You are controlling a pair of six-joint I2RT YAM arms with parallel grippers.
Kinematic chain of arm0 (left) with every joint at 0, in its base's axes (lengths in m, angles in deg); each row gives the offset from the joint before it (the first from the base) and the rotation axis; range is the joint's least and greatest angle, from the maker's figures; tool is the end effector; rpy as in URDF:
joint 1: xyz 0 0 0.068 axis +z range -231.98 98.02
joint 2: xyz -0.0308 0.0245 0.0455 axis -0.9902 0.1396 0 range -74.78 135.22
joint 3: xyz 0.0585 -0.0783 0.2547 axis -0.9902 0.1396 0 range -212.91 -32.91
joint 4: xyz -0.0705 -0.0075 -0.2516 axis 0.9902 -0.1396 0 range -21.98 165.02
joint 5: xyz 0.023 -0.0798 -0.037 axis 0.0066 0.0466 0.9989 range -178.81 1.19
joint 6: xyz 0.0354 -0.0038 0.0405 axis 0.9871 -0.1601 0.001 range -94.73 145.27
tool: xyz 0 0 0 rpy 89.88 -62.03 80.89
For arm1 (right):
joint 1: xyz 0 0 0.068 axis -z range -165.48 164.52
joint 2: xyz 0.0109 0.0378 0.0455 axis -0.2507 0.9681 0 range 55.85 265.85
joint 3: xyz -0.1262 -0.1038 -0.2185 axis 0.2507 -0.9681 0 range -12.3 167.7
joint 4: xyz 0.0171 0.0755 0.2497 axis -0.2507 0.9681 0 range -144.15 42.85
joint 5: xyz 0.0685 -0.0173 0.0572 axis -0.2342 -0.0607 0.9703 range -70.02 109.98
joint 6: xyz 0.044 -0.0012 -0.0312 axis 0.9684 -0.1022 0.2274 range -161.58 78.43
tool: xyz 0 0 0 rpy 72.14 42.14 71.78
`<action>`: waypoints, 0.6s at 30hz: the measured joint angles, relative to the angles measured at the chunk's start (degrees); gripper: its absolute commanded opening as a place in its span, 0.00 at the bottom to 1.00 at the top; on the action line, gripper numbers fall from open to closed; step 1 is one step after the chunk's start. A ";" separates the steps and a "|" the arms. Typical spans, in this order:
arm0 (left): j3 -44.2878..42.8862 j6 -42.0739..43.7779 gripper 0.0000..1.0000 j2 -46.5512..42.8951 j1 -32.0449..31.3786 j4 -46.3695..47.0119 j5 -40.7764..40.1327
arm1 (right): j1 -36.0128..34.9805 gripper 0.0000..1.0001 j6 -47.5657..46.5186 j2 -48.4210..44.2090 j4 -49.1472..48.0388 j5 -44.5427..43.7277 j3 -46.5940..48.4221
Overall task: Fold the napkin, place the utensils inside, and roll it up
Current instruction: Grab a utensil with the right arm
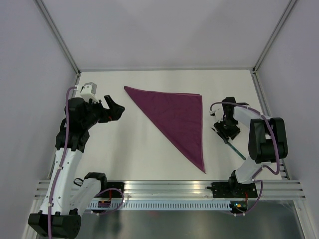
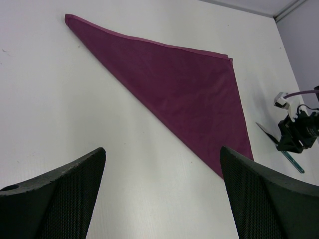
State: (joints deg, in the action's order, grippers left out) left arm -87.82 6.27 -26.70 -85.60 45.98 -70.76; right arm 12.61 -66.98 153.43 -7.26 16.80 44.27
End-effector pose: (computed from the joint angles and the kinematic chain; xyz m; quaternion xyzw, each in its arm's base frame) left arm 0.1784 -0.0225 0.3579 -0.0230 0.8241 -0.2357 0.5146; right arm 0.2830 0.0073 0.1503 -0.2354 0.9713 -0.0309 0.0123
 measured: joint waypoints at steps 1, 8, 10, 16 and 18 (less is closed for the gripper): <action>0.00 0.00 1.00 0.00 0.00 0.00 -0.02 | -0.02 0.51 -0.46 -0.59 -0.50 0.00 -0.61; 0.00 0.00 1.00 0.15 0.00 0.00 -0.07 | 0.35 0.49 -3.30 -3.65 -1.55 -0.35 -3.82; 0.02 0.00 1.00 0.26 0.00 0.00 -0.11 | 0.79 0.49 -4.00 -4.00 -1.16 -0.20 -4.09; 0.33 0.00 1.00 0.42 0.00 0.02 -0.50 | 3.37 0.46 -6.32 -5.18 -0.52 0.39 -5.33; 0.50 0.00 1.00 0.66 0.00 0.00 -0.63 | 4.07 0.43 -6.95 -5.18 -0.37 0.55 -6.05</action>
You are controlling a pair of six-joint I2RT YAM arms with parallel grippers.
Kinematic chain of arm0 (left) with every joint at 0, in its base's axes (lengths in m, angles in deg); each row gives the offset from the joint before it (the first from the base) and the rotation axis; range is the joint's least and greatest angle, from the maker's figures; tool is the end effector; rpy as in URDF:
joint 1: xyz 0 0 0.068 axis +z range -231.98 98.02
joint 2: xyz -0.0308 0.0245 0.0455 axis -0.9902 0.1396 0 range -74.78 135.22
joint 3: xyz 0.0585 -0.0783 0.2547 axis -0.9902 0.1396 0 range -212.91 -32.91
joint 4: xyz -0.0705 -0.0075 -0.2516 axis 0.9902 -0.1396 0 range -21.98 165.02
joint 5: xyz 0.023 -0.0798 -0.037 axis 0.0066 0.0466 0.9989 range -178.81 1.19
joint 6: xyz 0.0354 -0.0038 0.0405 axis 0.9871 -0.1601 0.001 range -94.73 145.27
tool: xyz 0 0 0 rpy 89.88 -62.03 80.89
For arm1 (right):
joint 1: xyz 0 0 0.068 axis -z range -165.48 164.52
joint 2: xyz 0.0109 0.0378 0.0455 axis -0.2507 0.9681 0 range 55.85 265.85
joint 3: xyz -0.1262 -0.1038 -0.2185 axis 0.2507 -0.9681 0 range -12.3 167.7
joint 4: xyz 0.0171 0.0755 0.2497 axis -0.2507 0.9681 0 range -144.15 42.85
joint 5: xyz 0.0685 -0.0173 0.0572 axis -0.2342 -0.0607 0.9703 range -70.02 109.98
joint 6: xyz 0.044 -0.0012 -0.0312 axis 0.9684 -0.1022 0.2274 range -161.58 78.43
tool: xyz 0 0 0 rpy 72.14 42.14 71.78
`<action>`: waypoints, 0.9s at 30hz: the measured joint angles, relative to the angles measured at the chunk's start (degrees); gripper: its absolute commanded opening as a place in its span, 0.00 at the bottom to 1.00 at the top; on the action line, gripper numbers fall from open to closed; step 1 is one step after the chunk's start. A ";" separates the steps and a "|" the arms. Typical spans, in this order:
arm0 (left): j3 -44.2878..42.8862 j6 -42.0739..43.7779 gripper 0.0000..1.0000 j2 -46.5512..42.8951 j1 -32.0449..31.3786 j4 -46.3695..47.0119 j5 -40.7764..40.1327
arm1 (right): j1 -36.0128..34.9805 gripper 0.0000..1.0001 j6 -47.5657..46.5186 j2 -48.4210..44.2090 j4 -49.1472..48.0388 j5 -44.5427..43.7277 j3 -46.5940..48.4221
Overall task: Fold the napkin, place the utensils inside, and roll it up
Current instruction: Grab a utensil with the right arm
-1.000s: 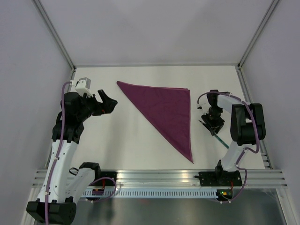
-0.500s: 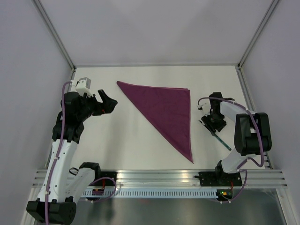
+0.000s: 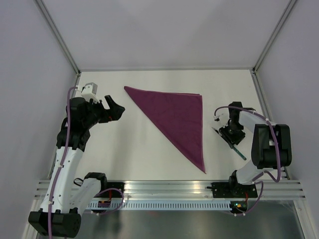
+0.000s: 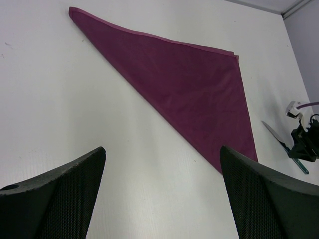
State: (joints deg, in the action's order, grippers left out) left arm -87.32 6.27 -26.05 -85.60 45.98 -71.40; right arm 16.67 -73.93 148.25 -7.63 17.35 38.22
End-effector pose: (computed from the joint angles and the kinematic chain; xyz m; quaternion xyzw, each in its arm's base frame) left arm 0.1817 -0.0223 0.3530 -0.0281 0.8296 -0.2305 0.5077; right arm 0.2563 -0.0114 0.1489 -0.2601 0.9652 -0.0261 0.0065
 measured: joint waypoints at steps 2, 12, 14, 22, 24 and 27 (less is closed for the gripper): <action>0.13 0.00 1.00 0.26 0.00 0.00 -0.50 | 0.15 0.41 -0.52 0.00 0.17 0.35 -0.13; 0.28 -0.04 1.00 0.55 0.00 0.02 -1.11 | 0.24 0.04 -1.99 -1.22 -0.26 1.77 -1.42; 0.28 -0.04 1.00 0.79 0.00 0.02 -1.33 | 0.26 0.01 -1.99 -1.68 -0.59 1.84 -1.73; -0.46 -0.04 1.00 1.51 0.00 -0.11 -2.40 | 0.55 0.00 -1.55 -1.33 0.07 4.24 1.64; -1.20 -0.04 1.00 1.51 0.00 -0.20 -2.54 | 0.59 0.01 -1.49 -1.33 0.22 4.81 3.91; -2.03 -0.07 1.00 1.53 0.00 -0.17 -3.06 | 0.59 0.00 -1.38 -1.29 0.70 5.62 7.15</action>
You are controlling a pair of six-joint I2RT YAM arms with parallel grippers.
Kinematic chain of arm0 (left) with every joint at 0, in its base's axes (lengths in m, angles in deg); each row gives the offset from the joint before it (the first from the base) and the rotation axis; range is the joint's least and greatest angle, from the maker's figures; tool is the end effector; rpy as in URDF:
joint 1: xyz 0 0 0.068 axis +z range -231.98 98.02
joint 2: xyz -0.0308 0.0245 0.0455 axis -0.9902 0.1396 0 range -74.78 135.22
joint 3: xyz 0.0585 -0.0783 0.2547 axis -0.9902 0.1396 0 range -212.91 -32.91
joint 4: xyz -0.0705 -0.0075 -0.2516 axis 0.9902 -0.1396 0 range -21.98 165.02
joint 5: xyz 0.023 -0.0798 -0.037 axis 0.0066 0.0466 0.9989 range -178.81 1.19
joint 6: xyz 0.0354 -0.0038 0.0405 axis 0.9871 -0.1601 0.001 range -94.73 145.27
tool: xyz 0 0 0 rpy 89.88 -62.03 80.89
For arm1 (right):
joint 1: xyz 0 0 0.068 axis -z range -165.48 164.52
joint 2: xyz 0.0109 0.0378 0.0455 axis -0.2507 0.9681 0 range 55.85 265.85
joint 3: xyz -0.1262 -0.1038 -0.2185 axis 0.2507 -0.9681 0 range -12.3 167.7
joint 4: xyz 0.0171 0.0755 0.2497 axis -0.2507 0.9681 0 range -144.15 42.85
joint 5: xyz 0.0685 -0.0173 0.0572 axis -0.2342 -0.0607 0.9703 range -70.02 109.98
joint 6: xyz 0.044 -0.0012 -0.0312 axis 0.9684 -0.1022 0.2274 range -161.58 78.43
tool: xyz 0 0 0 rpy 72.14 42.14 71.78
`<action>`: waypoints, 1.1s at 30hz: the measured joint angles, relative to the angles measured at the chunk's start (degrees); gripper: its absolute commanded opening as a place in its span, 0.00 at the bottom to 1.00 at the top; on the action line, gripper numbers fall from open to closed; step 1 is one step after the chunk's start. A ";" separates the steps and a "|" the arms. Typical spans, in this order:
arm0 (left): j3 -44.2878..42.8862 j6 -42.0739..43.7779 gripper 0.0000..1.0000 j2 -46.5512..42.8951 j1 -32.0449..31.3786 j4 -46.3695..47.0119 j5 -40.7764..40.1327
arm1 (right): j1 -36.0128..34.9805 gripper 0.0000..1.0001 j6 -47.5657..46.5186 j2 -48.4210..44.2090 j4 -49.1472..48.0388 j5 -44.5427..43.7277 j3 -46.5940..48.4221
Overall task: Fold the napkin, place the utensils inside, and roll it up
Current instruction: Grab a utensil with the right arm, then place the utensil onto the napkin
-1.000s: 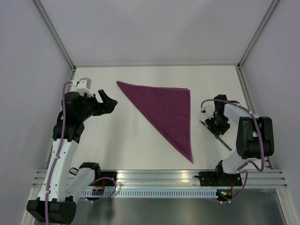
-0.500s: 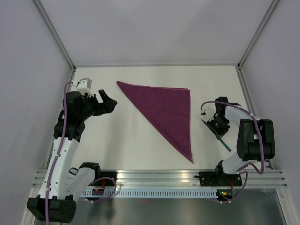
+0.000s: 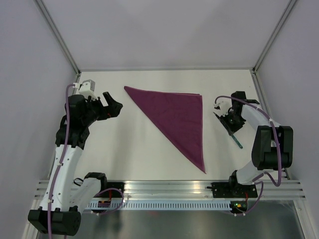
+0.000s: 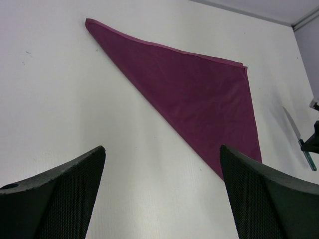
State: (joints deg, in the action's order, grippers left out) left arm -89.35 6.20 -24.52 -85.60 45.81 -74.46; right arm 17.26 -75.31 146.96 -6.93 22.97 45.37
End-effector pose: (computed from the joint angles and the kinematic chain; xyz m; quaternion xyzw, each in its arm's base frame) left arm 0.1871 -0.0208 0.3601 -0.0429 0.8292 -0.2099 0.5163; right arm 0.2802 -0.0117 0.1844 -0.2682 0.9596 -0.0008 0.0854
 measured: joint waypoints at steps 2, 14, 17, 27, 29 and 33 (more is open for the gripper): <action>-0.46 0.00 1.00 0.09 0.00 -0.07 -0.66 | 0.00 0.00 0.17 0.48 0.85 0.72 2.27; -3.52 -0.59 1.00 3.39 0.00 -0.61 -1.95 | -12.70 0.00 9.27 9.40 6.82 5.09 25.44; -4.57 -0.90 1.00 3.98 0.00 -0.66 -2.03 | -19.17 0.00 13.22 12.92 7.39 5.97 31.04; -7.28 -1.57 1.00 5.97 0.00 -0.68 -2.21 | -35.78 0.01 23.52 29.86 9.20 7.87 49.92; -7.41 -1.70 1.00 6.34 0.00 -0.66 -2.27 | -38.07 0.00 24.85 32.46 9.27 7.93 51.80; -7.41 -1.77 1.00 6.71 0.00 -0.70 -2.32 | -41.51 0.01 26.64 36.61 9.35 8.22 54.01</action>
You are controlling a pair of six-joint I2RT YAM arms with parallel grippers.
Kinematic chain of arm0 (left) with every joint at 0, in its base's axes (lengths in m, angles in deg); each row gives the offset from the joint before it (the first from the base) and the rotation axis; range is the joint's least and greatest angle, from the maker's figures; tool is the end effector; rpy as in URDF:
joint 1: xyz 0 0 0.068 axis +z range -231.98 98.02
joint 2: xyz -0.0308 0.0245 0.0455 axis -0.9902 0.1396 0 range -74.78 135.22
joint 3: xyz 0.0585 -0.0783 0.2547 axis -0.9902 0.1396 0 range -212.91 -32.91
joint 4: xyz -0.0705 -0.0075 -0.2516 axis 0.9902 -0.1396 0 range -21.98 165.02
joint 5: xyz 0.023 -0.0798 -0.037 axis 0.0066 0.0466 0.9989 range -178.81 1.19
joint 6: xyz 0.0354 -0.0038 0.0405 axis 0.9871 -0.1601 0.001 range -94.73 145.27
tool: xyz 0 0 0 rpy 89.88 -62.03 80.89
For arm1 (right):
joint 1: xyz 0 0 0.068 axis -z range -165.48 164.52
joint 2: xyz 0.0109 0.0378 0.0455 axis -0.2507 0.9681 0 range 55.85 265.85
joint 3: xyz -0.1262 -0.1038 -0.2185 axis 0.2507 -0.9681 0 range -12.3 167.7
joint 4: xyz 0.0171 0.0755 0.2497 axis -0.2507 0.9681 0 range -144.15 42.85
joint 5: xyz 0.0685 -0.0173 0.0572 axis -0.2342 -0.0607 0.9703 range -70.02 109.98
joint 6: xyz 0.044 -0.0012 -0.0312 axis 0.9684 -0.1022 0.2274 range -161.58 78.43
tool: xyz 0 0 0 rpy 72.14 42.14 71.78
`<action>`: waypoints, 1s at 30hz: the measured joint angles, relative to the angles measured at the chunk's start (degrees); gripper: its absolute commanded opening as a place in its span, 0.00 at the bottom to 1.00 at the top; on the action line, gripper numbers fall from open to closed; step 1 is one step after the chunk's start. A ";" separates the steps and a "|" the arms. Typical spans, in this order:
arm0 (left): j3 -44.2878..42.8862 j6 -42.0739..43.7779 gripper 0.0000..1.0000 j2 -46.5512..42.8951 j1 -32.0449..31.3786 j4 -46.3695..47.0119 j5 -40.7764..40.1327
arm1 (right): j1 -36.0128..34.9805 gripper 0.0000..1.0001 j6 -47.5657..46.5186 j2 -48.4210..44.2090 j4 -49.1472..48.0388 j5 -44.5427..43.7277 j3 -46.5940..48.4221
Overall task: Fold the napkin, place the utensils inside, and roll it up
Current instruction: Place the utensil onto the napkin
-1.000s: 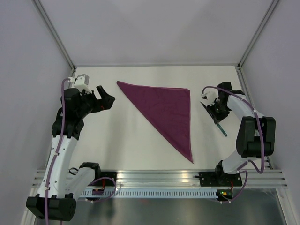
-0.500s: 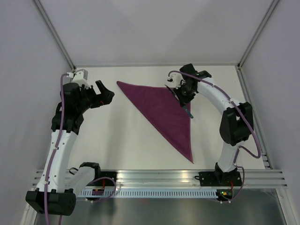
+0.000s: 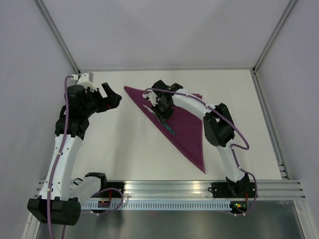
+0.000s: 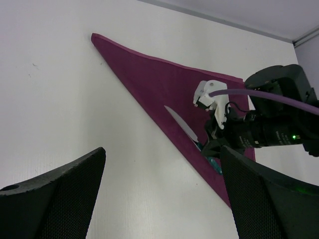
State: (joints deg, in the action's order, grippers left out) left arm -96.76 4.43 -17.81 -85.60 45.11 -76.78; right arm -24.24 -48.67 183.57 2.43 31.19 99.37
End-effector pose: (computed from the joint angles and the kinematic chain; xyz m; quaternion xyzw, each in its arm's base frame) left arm 0.2112 -0.0209 0.3812 -0.0670 0.8287 -0.2017 0.5178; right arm 0.3592 0.2971 0.2083 -0.3968 0.9004 0.1339 0.1182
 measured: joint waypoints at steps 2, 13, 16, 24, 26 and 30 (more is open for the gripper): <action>0.00 0.00 1.00 0.11 0.00 0.00 -0.07 | -1.14 0.00 0.61 1.38 0.07 0.35 0.09; 0.00 -0.09 1.00 1.29 0.00 -0.02 -0.57 | -0.96 0.00 3.10 4.76 0.02 0.79 0.31; 0.00 -0.09 1.00 1.29 0.00 0.00 -0.59 | -0.98 0.00 3.78 5.55 0.00 0.81 0.52; 0.00 -0.09 1.00 1.29 0.00 -0.02 -0.63 | -0.98 0.00 4.59 6.86 0.04 0.76 0.76; 0.00 -0.09 1.00 1.29 0.00 -0.02 -0.87 | -0.98 0.01 4.70 6.93 0.11 0.74 0.94; 0.00 -0.09 1.00 1.40 0.00 0.00 -1.03 | -0.96 0.00 5.70 7.08 0.17 0.55 1.62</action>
State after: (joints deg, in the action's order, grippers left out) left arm -96.76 4.35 -16.41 -85.60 45.11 -77.80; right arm -25.20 -42.96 190.65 2.60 31.73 100.99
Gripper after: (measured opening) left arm 0.994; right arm 0.171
